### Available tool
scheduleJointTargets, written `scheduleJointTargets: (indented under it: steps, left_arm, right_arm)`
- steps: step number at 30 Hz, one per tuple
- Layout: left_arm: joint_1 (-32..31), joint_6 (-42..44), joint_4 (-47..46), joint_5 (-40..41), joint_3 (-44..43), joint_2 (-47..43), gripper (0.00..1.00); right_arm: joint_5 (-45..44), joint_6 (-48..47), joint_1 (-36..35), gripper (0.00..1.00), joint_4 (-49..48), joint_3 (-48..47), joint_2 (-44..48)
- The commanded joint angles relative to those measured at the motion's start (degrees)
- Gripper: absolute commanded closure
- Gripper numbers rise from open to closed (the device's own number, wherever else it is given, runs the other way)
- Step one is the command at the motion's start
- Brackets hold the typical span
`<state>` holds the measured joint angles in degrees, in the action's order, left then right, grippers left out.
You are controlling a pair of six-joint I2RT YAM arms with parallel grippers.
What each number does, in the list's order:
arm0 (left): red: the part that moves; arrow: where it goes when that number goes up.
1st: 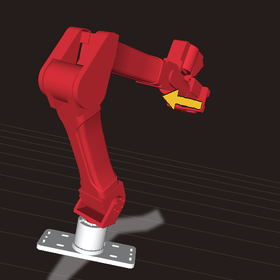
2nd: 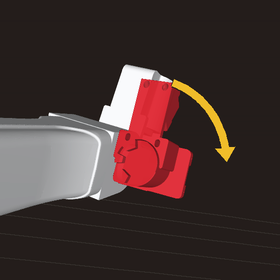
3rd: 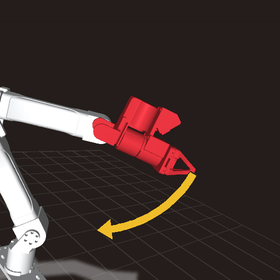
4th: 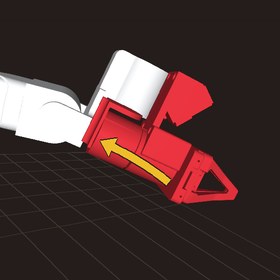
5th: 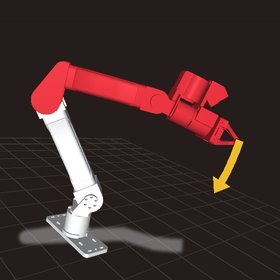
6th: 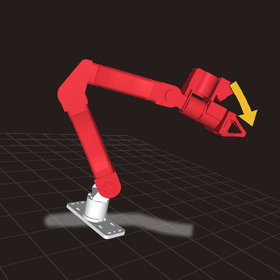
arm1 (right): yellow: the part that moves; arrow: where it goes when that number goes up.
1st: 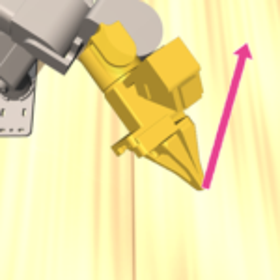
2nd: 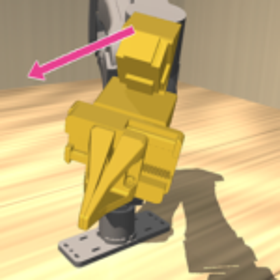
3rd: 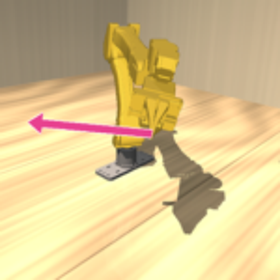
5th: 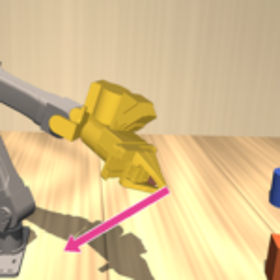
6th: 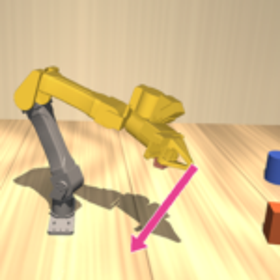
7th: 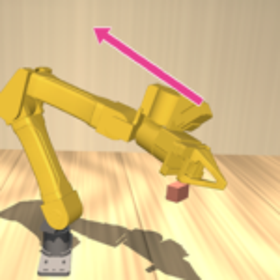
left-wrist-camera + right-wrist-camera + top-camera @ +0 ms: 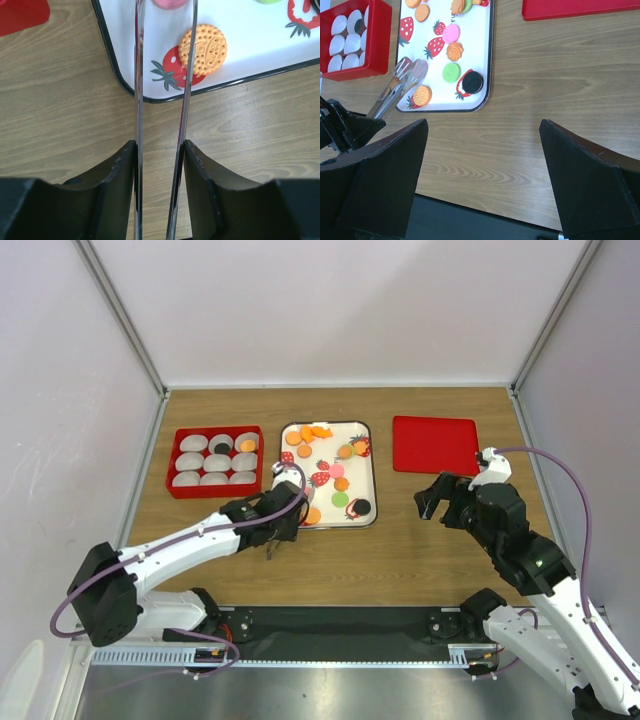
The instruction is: Pack the cookies
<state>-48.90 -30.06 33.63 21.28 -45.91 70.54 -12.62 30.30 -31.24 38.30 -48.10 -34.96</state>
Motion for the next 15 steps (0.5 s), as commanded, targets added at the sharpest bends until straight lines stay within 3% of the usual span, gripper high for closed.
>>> scheduleJointTargets:
  steps: [1,15]
  left_arm:
    - [-0.40,-0.26,-1.20,1.22,-3.83,0.56,0.54]
    - [1.88,1.76,1.97,2.63,-10.25,-1.90,0.55]
  right_arm:
    - [-0.91,0.02,0.13,0.00,-0.86,-0.24,0.77]
    - [-1.53,-1.04,0.13,0.00,-1.13,-0.68,0.42]
